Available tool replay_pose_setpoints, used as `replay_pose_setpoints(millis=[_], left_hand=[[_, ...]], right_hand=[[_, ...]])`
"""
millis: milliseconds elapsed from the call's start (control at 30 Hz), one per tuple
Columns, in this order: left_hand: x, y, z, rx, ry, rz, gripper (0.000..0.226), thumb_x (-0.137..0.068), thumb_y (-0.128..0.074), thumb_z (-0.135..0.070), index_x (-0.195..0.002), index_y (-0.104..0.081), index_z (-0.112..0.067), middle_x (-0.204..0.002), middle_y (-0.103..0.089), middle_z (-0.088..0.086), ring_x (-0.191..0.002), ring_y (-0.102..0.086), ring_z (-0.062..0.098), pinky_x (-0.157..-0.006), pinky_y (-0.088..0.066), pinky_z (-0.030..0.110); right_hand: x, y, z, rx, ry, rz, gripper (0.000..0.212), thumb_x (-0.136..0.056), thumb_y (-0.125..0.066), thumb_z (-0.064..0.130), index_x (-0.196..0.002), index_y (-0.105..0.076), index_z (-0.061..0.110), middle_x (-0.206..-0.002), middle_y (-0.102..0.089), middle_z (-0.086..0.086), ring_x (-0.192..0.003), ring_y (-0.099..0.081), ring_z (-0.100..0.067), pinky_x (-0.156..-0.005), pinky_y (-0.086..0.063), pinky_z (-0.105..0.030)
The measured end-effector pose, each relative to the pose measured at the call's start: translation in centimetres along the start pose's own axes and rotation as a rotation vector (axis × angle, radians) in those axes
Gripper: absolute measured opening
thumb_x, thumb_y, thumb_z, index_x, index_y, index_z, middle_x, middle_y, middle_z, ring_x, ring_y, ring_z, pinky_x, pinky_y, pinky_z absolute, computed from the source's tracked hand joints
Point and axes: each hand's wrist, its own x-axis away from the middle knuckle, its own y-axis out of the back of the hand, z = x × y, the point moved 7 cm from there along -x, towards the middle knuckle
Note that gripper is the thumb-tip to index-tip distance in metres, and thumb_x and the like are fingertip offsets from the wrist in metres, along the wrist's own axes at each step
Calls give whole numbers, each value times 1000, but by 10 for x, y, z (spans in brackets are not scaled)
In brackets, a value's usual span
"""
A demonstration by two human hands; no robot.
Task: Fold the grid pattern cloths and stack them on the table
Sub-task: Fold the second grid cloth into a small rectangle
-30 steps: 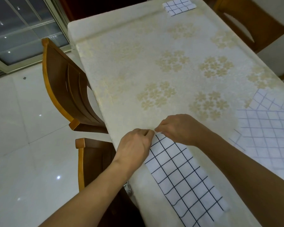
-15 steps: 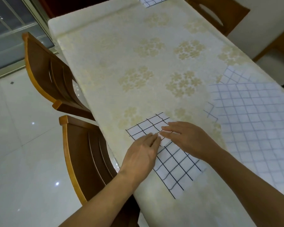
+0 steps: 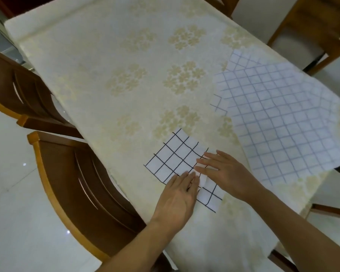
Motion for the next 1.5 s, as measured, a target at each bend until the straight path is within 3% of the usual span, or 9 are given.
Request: replay_pose_setpoints(millis=[100, 300, 733, 933, 1033, 1133, 1200, 1300, 1500], left_hand=[[0, -9, -8, 29, 29, 55, 49, -100, -31, -30, -137, -57, -11, -136, -61, 7, -126, -57, 22, -107, -46, 39], [-2, -27, -10, -11, -25, 149, 61, -96, -33, -42, -146, -46, -10, -147, -51, 8, -136, -47, 22, -112, -40, 41], [-13, -24, 32, -177, -70, 158, 60, -92, -26, -18, -149, -38, -4, -155, -38, 13, -145, -33, 27, -116, -31, 52], [-16, -3, 80, -219, -51, 136, 65, -90, -23, -14, -153, -28, -6, -161, -24, 11, -149, -24, 25, -119, -26, 47], [-19, 4, 102, -213, -37, 149, 65, -89, -19, -12, -154, -26, -6, -161, -22, 11, -149, -23, 24, -119, -26, 46], [-19, 10, 103, -152, -34, 158, 65, -91, -18, -15, -154, -23, -6, -162, -20, 11, -149, -22, 25, -120, -24, 48], [-22, 13, 92, -150, -40, 199, 67, -91, -11, -18, -156, -4, -6, -164, 2, 11, -152, -2, 27, -123, -9, 50], [-24, 11, 68, -150, -66, 308, 68, -90, -5, -24, -152, 22, -10, -159, 28, 8, -147, 25, 25, -121, 10, 47], [-34, 10, 24, -63, -105, 129, 65, -94, -21, -25, -155, -20, -6, -163, -20, 10, -150, -20, 27, -120, -20, 50]], right_hand=[[16, -9, -3, -1, -82, 10, 72, -73, -75, -8, -135, -60, 27, -143, -56, 3, -139, -46, -22, -114, -37, -48], [40, -21, -11, 38, -168, 15, 76, -70, -73, -9, -137, -59, 25, -148, -52, 0, -142, -41, -25, -116, -30, -50], [34, -36, -12, 45, -247, 50, 77, -84, -71, 3, -148, -43, 34, -158, -37, 2, -149, -27, -26, -116, -28, -55], [0, -49, 8, 70, -297, -1, 88, -76, -77, 0, -147, -43, 39, -157, -39, 6, -148, -28, -24, -110, -26, -67], [-24, -49, 17, 82, -285, -39, 82, -75, -76, -1, -144, -50, 35, -155, -43, 4, -147, -31, -28, -108, -28, -69], [-34, -41, 14, 106, -273, -38, 62, -89, -51, 6, -145, -47, 33, -155, -42, 1, -147, -30, -29, -105, -35, -66], [-31, -33, 9, 101, -224, -30, 64, -89, -39, 3, -146, -46, 30, -156, -40, 1, -148, -29, -29, -106, -37, -63], [-24, -18, -1, 80, -132, 0, 70, -88, -42, -2, -151, -40, 30, -160, -34, 2, -150, -25, -28, -112, -34, -57], [-7, 17, -23, 76, -135, 54, 89, -76, -72, -9, -150, -42, 30, -160, -34, 4, -149, -27, -26, -110, -37, -58]])
